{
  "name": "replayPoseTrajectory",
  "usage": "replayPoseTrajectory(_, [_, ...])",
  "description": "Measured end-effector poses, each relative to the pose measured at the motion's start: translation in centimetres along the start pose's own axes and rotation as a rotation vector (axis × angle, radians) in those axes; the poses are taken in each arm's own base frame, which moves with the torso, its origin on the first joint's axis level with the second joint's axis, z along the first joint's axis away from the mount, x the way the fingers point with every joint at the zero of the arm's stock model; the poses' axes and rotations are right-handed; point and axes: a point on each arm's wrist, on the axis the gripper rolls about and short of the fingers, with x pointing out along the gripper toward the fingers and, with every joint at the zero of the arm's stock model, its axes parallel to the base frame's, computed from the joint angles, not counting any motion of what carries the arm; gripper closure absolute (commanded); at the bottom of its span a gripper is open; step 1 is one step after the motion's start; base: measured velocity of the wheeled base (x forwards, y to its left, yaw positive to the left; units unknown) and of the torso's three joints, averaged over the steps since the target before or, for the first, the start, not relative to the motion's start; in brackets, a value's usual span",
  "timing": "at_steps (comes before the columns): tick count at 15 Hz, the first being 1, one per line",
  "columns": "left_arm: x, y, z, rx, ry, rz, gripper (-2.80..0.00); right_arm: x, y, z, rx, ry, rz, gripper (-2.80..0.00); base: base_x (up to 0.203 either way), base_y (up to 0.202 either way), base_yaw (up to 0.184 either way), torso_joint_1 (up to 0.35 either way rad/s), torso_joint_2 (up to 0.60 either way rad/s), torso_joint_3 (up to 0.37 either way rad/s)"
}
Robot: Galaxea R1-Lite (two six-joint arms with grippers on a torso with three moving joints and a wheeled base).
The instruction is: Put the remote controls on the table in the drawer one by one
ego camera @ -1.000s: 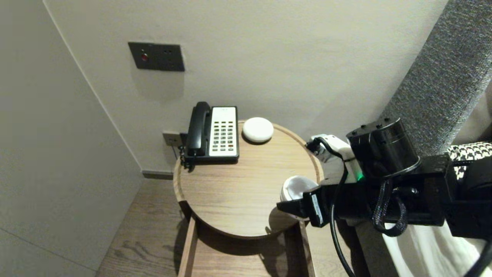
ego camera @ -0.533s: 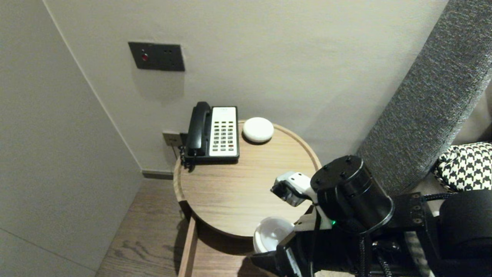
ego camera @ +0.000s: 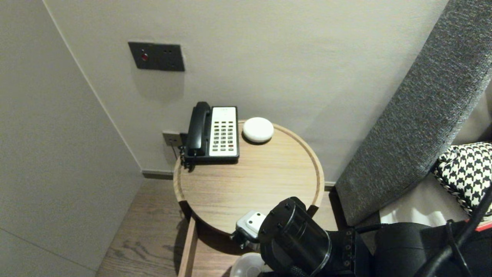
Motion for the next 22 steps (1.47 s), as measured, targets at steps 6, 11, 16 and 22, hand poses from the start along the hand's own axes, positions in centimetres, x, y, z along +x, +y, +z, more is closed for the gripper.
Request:
replayPoseTrajectory(6, [0.0,0.0,0.0,0.0,0.0,0.0,0.0,2.1,-0.3,-0.6,-0.018,0.052,-0.041,0.0,0.0,0.0,0.0,0.0,0.0,0.0])
replayPoseTrajectory(11, [0.0,0.0,0.0,0.0,0.0,0.0,0.0,3.5,-0.7,-0.7,-0.089,0.078,-0.05,0.0,0.0,0.0,0.0,0.0,0.0,0.0])
replayPoseTrajectory(16, [0.0,0.0,0.0,0.0,0.0,0.0,0.0,6.0,-0.8,-0.5,-0.091,0.11,-0.058,0.0,0.0,0.0,0.0,0.0,0.0,0.0])
replayPoseTrajectory(22, [0.0,0.0,0.0,-0.001,0.0,0.0,0.0,8.1,-1.0,-0.4,-0.086,0.132,-0.067,0.0,0.0,0.0,0.0,0.0,0.0,0.0])
